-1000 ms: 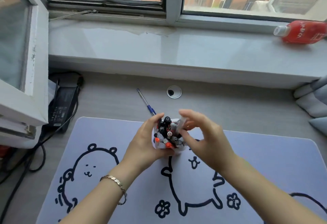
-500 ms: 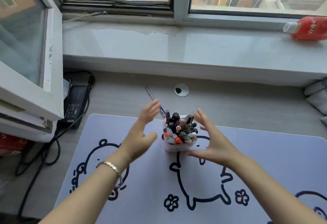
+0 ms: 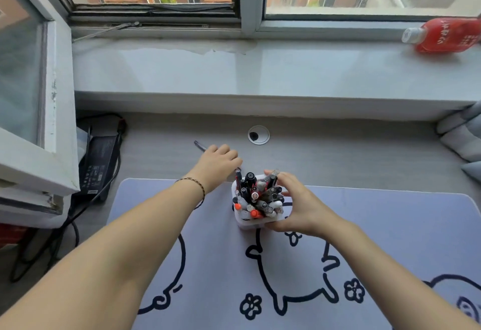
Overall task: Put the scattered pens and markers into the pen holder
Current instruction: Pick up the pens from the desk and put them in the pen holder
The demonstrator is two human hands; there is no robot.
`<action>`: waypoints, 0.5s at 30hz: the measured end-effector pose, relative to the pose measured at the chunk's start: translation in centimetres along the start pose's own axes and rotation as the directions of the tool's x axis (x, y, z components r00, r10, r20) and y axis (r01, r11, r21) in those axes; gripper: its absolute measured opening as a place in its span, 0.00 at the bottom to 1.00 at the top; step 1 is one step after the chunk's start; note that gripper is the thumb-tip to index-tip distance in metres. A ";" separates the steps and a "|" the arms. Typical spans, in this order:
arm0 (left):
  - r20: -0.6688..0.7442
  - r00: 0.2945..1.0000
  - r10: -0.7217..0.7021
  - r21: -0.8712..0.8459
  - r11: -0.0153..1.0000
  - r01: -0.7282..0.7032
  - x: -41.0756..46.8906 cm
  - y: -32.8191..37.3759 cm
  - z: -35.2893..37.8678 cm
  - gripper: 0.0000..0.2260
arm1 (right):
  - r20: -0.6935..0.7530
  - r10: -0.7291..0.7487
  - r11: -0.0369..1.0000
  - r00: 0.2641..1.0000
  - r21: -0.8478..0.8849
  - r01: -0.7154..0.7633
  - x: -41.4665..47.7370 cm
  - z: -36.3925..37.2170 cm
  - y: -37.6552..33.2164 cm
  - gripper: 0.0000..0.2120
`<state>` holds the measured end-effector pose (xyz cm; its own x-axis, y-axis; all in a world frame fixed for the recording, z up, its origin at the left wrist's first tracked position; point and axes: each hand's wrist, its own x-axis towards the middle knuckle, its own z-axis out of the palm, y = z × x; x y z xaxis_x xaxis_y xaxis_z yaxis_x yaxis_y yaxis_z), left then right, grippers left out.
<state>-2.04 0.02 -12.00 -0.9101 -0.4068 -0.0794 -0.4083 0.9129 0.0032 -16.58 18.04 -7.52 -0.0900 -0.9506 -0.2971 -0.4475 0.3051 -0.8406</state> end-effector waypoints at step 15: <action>-0.476 0.614 -0.630 -0.875 0.414 -0.252 -10.1 9.3 -9.8 0.12 | 0.012 0.063 0.997 0.998 0.050 -0.064 -0.3 0.3 0.0 0.41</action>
<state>2.68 12.26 -1.38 -0.3350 -0.8418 0.4233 -0.0018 0.4499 0.8931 -16.31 18.33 -7.56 -0.1072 -0.9286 -0.3554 -0.3961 0.3677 -0.8413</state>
